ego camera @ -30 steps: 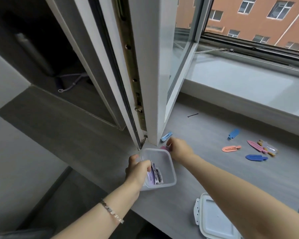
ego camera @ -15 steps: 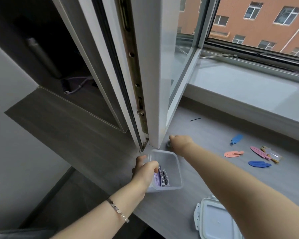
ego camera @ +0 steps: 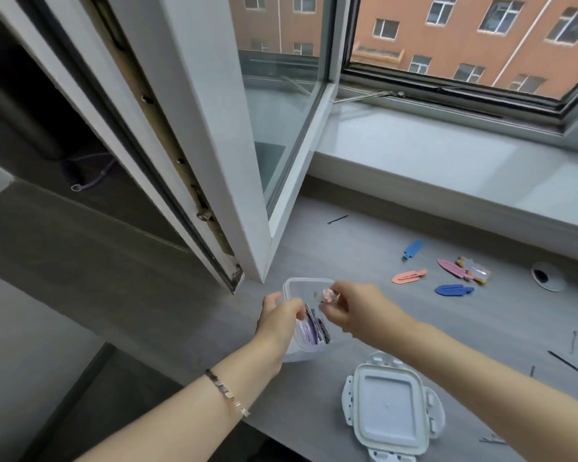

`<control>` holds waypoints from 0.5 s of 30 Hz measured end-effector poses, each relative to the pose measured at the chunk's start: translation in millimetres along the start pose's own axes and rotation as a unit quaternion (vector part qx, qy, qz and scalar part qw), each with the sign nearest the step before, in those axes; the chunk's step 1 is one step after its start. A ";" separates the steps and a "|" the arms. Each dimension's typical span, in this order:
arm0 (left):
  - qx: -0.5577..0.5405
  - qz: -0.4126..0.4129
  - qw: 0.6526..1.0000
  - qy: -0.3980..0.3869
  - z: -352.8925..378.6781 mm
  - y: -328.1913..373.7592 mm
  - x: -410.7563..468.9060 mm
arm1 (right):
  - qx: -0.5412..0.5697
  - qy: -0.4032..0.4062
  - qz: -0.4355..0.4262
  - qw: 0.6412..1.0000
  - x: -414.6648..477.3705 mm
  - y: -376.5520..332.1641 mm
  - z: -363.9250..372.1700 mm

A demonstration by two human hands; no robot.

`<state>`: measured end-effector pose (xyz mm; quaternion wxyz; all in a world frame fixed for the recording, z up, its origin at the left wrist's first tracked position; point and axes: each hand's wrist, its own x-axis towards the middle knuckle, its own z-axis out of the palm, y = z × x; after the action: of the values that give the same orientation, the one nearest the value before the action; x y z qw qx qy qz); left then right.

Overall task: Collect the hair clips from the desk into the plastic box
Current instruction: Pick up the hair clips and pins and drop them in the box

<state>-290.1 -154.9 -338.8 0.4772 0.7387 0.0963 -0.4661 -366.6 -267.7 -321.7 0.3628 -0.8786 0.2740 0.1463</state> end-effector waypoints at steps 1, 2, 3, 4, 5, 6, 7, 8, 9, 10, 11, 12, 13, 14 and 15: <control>0.013 0.002 1.000 -0.002 23.4 17.4 18.4 | 0.004 -0.032 0.008 0.999 17.2 16.2 -17.1; 0.014 0.003 1.000 0.000 30.5 22.9 22.9 | 0.001 -0.061 0.007 0.998 24.0 19.2 -24.4; 0.019 0.004 1.000 -0.002 30.7 26.3 23.3 | 0.009 -0.059 0.002 0.998 29.9 17.7 -30.4; 0.021 0.009 1.000 -0.006 31.1 29.9 24.0 | 0.021 -0.015 -0.008 1.000 38.9 17.0 -37.8; 0.025 0.014 0.999 -0.013 31.5 33.1 23.0 | 0.034 0.049 -0.020 0.998 48.5 18.0 -45.4; 0.032 0.017 0.999 -0.019 32.1 33.4 21.7 | 0.033 0.113 -0.030 0.993 60.1 22.9 -52.8; 0.042 0.009 0.999 -0.015 38.9 39.1 35.6 | 0.022 0.153 -0.030 0.988 90.0 35.6 -61.6; 0.044 0.003 0.999 -0.016 41.8 42.2 38.1 | -0.011 0.171 -0.026 0.985 108.8 44.4 -65.3; 0.045 0.008 0.999 -0.016 42.1 43.8 38.6 | -0.061 0.156 -0.017 0.986 122.7 51.5 -66.1; 0.045 0.015 0.999 -0.016 43.9 46.1 37.5 | -0.112 0.124 -0.006 0.986 137.3 59.6 -65.8; 0.047 0.021 0.999 -0.015 46.1 46.4 37.8 | -0.162 0.087 0.003 0.983 148.5 65.8 -65.8; 0.046 0.027 0.999 -0.012 48.4 47.3 36.2 | -0.210 0.055 -0.001 0.976 157.2 70.6 -65.1; 0.048 0.029 0.998 -0.011 49.7 47.7 35.8 | -0.245 0.037 -0.009 0.969 163.2 73.2 -63.5; 0.050 0.030 0.998 -0.009 50.6 48.7 34.1 | -0.262 0.030 -0.019 0.964 169.1 75.0 -61.5; 0.048 0.032 0.998 -0.007 51.5 49.0 36.9 | -0.265 0.027 -0.023 0.964 175.2 76.4 -61.3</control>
<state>-271.8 -232.7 -343.1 0.4565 0.7603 0.0469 -0.4598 -266.6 -422.3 -401.5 0.1127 -0.9530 0.2150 0.1812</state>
